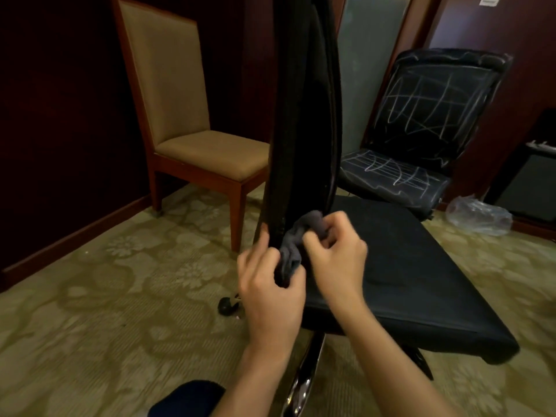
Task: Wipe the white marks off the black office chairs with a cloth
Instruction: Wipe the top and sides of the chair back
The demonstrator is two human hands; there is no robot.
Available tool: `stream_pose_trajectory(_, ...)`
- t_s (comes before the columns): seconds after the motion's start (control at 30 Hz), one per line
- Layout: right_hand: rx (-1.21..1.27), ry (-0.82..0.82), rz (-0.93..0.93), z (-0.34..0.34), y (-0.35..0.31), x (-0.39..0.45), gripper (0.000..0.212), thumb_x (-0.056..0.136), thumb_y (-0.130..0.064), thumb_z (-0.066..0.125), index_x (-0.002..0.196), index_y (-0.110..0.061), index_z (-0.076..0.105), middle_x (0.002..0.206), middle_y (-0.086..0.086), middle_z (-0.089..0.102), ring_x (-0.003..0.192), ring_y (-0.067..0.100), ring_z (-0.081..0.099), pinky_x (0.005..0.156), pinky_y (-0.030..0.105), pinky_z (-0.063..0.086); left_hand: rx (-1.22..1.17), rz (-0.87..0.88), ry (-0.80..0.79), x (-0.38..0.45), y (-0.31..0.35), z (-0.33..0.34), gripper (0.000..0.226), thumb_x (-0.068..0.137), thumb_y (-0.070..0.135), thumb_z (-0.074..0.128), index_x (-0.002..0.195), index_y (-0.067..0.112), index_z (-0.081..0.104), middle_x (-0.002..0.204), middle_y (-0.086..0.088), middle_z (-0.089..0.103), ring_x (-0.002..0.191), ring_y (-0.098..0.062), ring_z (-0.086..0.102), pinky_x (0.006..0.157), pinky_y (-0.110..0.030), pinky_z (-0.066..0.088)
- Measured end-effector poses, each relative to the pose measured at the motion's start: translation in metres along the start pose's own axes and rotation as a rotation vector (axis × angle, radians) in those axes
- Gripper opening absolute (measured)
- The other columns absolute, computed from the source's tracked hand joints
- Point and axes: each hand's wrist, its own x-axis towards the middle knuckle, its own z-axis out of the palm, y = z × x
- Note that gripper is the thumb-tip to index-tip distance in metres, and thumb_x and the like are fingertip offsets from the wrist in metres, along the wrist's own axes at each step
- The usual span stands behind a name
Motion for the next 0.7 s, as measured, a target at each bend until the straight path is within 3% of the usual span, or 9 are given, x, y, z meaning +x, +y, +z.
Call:
stream_pose_trajectory(0.1, 0.029, 0.093, -0.091, -0.025, -0.019, 0.029, 0.018, 0.082, -0.011, 0.069, 0.078, -0.016, 0.052, 0.059, -0.004, 0.049, 0.054, 0.007, 0.047, 0.053, 0.02, 0.037, -0.03, 0.055, 0.08, 0.001, 0.007, 0.002, 0.015, 0.079, 0.022, 0.074, 0.084, 0.008, 0.071, 0.115, -0.009, 0.071, 0.098, -0.017, 0.061, 0.081, -0.027, 0.052)
stream_pose_trajectory(0.2, -0.011, 0.049, -0.142, -0.034, -0.019, 0.033, 0.018, 0.084, -0.011, 0.067, 0.08, -0.017, 0.051, 0.06, -0.004, 0.048, 0.055, 0.008, 0.047, 0.054, 0.015, 0.034, -0.027, 0.016, 0.113, 0.007, 0.013, 0.008, 0.02, 0.081, 0.027, 0.073, 0.089, 0.009, 0.074, 0.107, -0.007, 0.064, 0.096, -0.018, 0.058, 0.076, -0.021, 0.045)
stream_pose_trajectory(0.27, 0.06, 0.036, -0.11, -0.029, -0.006, 0.016, 0.016, 0.087, -0.01, 0.066, 0.083, -0.016, 0.052, 0.063, -0.001, 0.051, 0.055, 0.009, 0.049, 0.052, 0.017, 0.037, 0.017, 0.004, 0.104, 0.004, 0.015, 0.014, 0.018, 0.076, 0.024, 0.076, 0.085, 0.01, 0.071, 0.11, -0.011, 0.056, 0.099, -0.02, 0.052, 0.076, -0.023, 0.042)
stream_pose_trajectory(0.37, 0.134, 0.047, -0.008, -0.019, 0.015, -0.009, 0.017, 0.089, -0.006, 0.066, 0.085, -0.016, 0.053, 0.065, 0.001, 0.055, 0.056, 0.012, 0.052, 0.051, 0.021, 0.042, 0.086, 0.013, -0.012, -0.007, 0.014, 0.021, 0.02, 0.072, 0.018, 0.082, 0.086, 0.01, 0.071, 0.124, -0.016, 0.052, 0.112, -0.028, 0.051, 0.08, -0.036, 0.053)
stream_pose_trajectory(0.47, 0.1, -0.04, 0.037, -0.013, 0.025, -0.023, 0.021, 0.087, -0.006, 0.068, 0.081, -0.018, 0.052, 0.067, -0.001, 0.055, 0.057, 0.009, 0.051, 0.051, 0.018, 0.04, 0.115, 0.054, -0.077, -0.015, 0.009, 0.018, 0.023, 0.07, 0.013, 0.084, 0.089, 0.009, 0.071, 0.133, -0.016, 0.049, 0.12, -0.03, 0.05, 0.089, -0.038, 0.056)
stream_pose_trajectory(0.6, -0.025, 0.005, -0.067, -0.019, 0.012, -0.007, 0.022, 0.083, -0.009, 0.07, 0.076, -0.018, 0.051, 0.059, -0.002, 0.049, 0.054, 0.011, 0.048, 0.05, 0.021, 0.037, 0.076, 0.032, -0.035, -0.008, 0.009, 0.014, 0.026, 0.069, 0.012, 0.082, 0.09, 0.007, 0.067, 0.128, -0.015, 0.051, 0.116, -0.028, 0.051, 0.09, -0.034, 0.051)
stream_pose_trajectory(0.7, -0.103, 0.07, -0.189, -0.036, -0.016, 0.031, 0.017, 0.082, -0.013, 0.069, 0.08, -0.016, 0.053, 0.06, -0.004, 0.05, 0.056, 0.011, 0.05, 0.054, 0.026, 0.04, 0.061, -0.002, 0.03, 0.008, 0.019, 0.02, 0.023, 0.073, 0.021, 0.08, 0.091, 0.011, 0.07, 0.12, -0.015, 0.05, 0.11, -0.028, 0.049, 0.085, -0.041, 0.052)
